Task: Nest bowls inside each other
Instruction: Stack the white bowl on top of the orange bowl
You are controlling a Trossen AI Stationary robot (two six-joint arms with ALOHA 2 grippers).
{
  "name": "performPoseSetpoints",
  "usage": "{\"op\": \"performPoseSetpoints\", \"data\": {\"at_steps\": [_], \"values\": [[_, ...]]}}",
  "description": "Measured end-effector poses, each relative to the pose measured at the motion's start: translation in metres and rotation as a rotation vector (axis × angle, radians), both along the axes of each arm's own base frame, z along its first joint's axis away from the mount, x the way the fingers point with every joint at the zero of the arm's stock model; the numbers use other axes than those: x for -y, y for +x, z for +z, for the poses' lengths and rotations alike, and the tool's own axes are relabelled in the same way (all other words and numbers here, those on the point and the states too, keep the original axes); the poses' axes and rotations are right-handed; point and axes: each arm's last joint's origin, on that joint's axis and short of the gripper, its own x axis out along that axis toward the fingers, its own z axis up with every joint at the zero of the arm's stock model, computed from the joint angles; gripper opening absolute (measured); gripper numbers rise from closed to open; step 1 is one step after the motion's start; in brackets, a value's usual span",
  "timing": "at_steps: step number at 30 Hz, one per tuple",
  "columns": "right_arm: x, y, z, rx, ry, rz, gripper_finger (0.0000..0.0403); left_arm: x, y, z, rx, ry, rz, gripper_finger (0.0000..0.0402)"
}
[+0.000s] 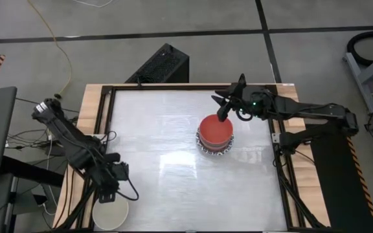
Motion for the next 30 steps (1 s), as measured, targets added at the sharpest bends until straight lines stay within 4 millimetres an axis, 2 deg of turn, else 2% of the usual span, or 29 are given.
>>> {"op": "performPoseSetpoints", "data": {"at_steps": [5,12,16,23,26,30], "values": [[-0.001,0.004,-0.002,0.001,0.016,0.004,0.014,0.005,-0.008,-0.029,-0.04,0.009,-0.001,0.0194],[-0.003,0.006,-0.004,-0.002,0.026,0.007,0.014,0.011,-0.015,-0.057,-0.053,-0.039,-0.007,0.0194],[-0.003,0.006,-0.004,0.003,0.033,0.005,0.014,0.012,-0.019,-0.068,-0.092,-0.058,0.033,0.0194],[-0.003,0.006,-0.004,0.01,0.045,0.001,0.014,0.018,-0.019,-0.082,-0.054,-0.153,0.049,0.0191],[-0.004,0.005,-0.004,0.015,0.047,0.004,0.014,0.017,-0.021,-0.091,-0.082,-0.176,0.087,0.0167],[-0.006,0.006,-0.004,0.014,0.047,0.013,0.014,0.011,-0.026,-0.106,-0.133,-0.172,0.128,0.0107]]}}
